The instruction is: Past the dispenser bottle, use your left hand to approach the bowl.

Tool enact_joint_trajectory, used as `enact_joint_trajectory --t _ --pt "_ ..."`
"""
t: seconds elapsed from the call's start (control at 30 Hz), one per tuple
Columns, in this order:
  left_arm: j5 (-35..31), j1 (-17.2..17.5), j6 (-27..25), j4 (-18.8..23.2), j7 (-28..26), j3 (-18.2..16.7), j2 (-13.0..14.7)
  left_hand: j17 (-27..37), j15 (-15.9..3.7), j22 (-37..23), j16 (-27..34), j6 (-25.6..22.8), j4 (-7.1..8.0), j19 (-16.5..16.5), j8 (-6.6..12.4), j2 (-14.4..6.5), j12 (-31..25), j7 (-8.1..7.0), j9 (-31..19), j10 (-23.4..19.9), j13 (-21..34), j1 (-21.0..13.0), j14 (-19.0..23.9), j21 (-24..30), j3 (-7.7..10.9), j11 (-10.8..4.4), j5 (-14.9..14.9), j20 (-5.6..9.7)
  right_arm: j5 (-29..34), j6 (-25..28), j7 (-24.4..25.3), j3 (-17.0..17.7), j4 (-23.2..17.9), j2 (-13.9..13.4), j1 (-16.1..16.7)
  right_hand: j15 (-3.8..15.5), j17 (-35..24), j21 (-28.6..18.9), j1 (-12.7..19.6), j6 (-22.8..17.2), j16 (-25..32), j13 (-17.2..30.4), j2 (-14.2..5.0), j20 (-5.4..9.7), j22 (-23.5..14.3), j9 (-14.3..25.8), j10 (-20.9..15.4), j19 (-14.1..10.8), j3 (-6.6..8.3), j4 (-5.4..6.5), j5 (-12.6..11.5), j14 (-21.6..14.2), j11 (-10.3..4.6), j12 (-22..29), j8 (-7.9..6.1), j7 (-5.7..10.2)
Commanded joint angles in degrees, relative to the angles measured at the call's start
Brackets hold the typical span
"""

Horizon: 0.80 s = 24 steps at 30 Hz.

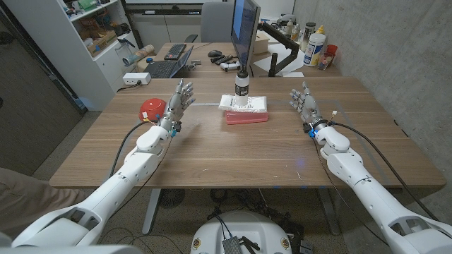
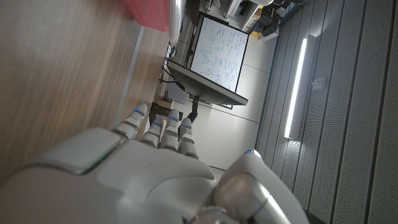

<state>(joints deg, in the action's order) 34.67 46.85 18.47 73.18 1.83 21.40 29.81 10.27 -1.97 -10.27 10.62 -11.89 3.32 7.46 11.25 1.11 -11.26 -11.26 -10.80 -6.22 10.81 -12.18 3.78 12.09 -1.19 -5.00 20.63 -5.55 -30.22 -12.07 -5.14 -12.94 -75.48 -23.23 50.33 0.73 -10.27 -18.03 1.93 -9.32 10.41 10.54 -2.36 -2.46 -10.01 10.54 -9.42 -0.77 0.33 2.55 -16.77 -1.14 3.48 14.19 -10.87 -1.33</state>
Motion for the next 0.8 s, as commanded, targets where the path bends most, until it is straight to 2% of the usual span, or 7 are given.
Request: enact_joint_trajectory --t 0.03,0.37,0.47,0.8 --pt "-3.6 0.6 0.7 1.5 -3.4 -0.4 2.2 0.2 -0.91 -0.2 0.0 -0.3 0.19 0.1 0.17 -0.1 -0.3 -0.27 -0.2 -0.3 0.1 -0.5 -0.4 0.0 -0.41 0.15 0.5 0.32 0.7 0.2 -0.3 0.5 0.3 0.7 -0.1 0.1 -0.2 0.3 0.1 -0.4 0.3 0.3 -0.7 -0.19 -0.2 0.2 -0.5 -0.1 -0.31 0.42 -0.3 -0.2 -0.03 0.1 -0.25 0.04" --pt "-5.6 1.5 0.9 2.8 -5.5 -0.9 3.7 0.2 -0.88 -0.2 -0.1 -0.5 0.1 -0.1 0.24 -0.1 -0.3 -0.24 -0.2 -0.3 0.1 -0.6 -0.8 -0.2 -0.42 0.1 0.5 0.47 1.0 0.4 0.0 0.5 0.2 0.8 -0.4 0.15 -0.2 0.6 0.1 -0.5 0.3 0.3 -0.79 -0.14 -0.2 0.2 -0.7 -0.2 -0.4 0.47 -0.3 -0.2 0.3 0.1 -0.25 0.03" --pt "-6.2 1.9 0.9 3.1 -6.5 -1.2 4.1 0.2 -0.88 -0.2 -0.1 -0.6 0.06 -0.2 0.27 -0.1 -0.3 -0.11 -0.2 -0.3 0.1 -0.7 -0.9 -0.2 -0.42 0.1 0.5 0.5 1.2 0.3 -0.1 0.3 0.3 0.8 -0.6 0.12 -0.2 0.7 0.1 -0.7 0.3 0.3 -0.82 -0.16 -0.2 0.2 -0.7 -0.2 -0.43 0.48 -0.3 -0.2 -0.08 0.1 -0.31 -0.01" --pt "-11.0 3.2 0.9 4.3 -11.3 -1.6 6.1 0.2 -0.99 -0.2 -0.1 -1.1 -0.11 -0.2 0.47 -0.2 -0.3 -0.23 -0.2 -0.3 0.1 -1.0 -1.1 -0.3 -0.39 0.1 0.6 0.86 1.7 0.6 -0.1 -0.1 1.2 1.0 -1.6 0.19 -0.2 0.9 0.2 -0.7 0.3 0.3 -0.86 -0.11 -0.2 0.2 -0.7 -0.3 -0.5 0.5 -0.3 -0.1 -0.13 0.0 -0.31 0.08"
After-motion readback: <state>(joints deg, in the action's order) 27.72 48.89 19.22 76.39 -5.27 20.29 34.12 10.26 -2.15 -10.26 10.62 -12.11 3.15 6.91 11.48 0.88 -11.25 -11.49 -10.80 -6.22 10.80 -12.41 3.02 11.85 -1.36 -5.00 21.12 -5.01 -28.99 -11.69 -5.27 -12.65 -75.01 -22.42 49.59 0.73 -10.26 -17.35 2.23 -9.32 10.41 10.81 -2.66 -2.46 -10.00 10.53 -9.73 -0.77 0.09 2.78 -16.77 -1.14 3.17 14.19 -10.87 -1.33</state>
